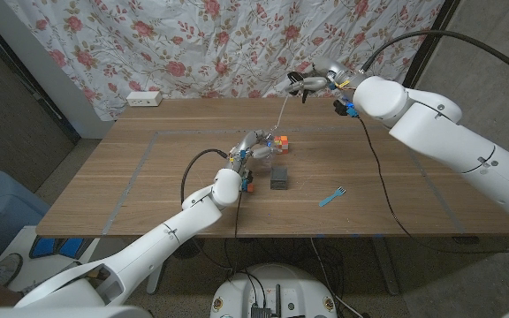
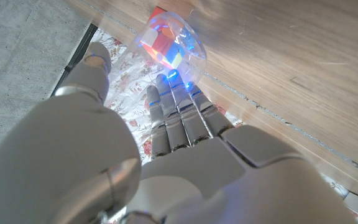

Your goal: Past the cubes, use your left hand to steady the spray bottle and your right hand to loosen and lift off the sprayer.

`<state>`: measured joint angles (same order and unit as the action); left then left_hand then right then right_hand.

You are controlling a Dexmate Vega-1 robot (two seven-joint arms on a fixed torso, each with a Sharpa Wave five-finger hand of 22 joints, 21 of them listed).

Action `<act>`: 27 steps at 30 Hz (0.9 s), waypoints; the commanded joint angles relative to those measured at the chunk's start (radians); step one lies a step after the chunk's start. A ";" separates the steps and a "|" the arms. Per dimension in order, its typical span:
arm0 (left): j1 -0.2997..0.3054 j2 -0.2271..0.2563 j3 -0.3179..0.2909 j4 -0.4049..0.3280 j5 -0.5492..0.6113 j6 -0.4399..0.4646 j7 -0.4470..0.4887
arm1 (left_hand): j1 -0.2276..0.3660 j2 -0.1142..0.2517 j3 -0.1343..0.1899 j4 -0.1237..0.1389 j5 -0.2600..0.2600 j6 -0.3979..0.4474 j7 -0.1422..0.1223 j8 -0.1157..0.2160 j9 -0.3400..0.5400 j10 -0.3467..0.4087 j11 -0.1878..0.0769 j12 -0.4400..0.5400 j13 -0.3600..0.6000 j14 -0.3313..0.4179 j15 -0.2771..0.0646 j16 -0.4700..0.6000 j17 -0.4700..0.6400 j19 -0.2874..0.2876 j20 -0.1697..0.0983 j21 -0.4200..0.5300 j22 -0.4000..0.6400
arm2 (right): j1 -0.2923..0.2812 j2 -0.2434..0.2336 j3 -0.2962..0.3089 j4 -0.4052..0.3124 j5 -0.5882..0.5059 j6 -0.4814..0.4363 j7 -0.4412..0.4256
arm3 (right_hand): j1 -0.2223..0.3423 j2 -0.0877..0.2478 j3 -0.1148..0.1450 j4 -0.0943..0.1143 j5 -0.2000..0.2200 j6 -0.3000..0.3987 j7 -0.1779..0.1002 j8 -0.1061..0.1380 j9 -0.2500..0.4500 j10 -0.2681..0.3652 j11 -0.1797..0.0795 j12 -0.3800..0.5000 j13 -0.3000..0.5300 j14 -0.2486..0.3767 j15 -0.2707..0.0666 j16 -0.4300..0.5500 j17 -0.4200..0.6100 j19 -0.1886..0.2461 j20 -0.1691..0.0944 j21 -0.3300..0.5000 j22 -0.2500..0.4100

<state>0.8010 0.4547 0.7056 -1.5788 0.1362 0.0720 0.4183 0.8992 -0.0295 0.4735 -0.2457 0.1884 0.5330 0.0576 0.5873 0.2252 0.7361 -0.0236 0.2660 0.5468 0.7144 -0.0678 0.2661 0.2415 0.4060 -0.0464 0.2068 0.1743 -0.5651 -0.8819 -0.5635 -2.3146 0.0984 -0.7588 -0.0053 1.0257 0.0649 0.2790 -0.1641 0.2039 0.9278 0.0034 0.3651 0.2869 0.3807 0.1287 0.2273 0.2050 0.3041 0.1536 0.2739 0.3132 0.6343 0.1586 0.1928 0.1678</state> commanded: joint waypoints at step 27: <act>0.063 0.026 -0.063 -0.062 -0.055 0.016 0.037 | -0.179 0.191 0.064 0.071 -0.001 0.130 -0.043 0.001 0.003 0.084 -0.082 -0.001 0.001 -0.002 -0.085 0.001 0.000 0.004 -0.014 0.001 0.006 | -0.020 -0.077 0.056 0.000 0.011 -0.044 -0.072 | 0.013 0.003 0.003 0.004 0.014 0.022 -0.017 0.002 -0.001 0.023 -0.012 -0.004 0.003 0.011 -0.012 0.006 0.004 -0.004 -0.009 -0.002 0.002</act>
<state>0.8332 0.4790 0.6748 -1.6217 0.1222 0.1011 0.4351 0.8993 -0.0295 0.4734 -0.2455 0.1884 0.5330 0.0576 0.5880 0.2252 0.7361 -0.0236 0.2651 0.5468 0.7144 -0.0677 0.2661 0.2417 0.4060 -0.0464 0.2068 0.1743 -0.6040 -0.9362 -0.4968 -2.3321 0.1289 -0.7747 -0.0770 1.0285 0.0677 0.2789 -0.1641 0.2120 0.9274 0.0030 0.3630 0.2829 0.3949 0.1213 0.2273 0.2050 0.3112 0.1464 0.2782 0.3131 0.6336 0.1587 0.1928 0.1678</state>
